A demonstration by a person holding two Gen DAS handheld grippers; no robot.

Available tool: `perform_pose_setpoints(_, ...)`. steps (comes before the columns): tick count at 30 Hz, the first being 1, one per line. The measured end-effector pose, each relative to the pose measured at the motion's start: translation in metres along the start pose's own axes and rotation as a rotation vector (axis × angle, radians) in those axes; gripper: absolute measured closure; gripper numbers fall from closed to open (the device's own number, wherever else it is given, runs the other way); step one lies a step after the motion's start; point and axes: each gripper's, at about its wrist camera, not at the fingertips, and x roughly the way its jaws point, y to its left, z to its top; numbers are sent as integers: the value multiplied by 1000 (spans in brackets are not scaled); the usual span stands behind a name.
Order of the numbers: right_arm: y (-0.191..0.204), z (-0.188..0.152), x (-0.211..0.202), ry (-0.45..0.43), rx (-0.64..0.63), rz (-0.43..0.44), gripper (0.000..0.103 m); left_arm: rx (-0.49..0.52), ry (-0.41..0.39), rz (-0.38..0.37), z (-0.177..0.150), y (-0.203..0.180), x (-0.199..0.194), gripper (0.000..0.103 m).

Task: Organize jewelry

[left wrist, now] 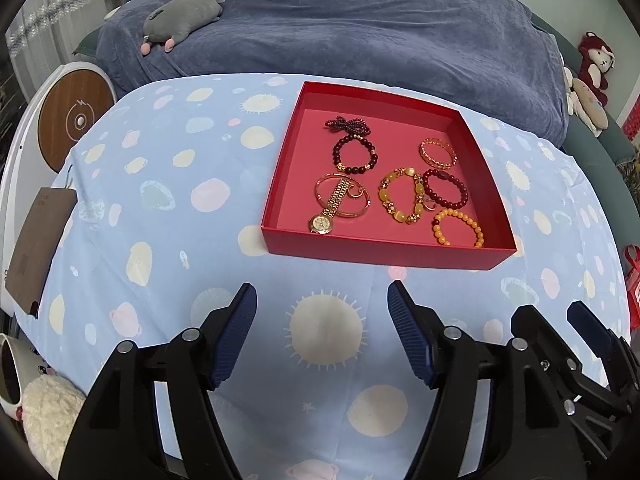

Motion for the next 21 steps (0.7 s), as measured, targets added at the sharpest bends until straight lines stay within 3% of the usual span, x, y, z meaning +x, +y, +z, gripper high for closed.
perform_pose_setpoints(4, 1, -5, -4, -10, -14, -14, 19, 15, -5, 19, -6, -1, -3, 35)
perform_pose_setpoints(6, 0, -6, -7, -22, -9, -22, 17, 8, -5, 25, -7, 0, -5, 29)
perform_pose_setpoints(8, -4, -6, -10, -28, 13, -20, 7, -12, -10, 28, -8, 3, -7, 26)
perform_pose_setpoints(10, -8, -6, -11, -27, 34, -9, 7, -18, -10, 21, -9, 5, -8, 19)
perform_pose_setpoints(15, -7, -6, -15, -37, 12, -31, 7, 17, -13, 37, -13, 0, -11, 13)
perform_pose_setpoints(21, -6, -7, -18, -35, -2, -40, 7, 14, -10, 40, -16, 0, -13, 12)
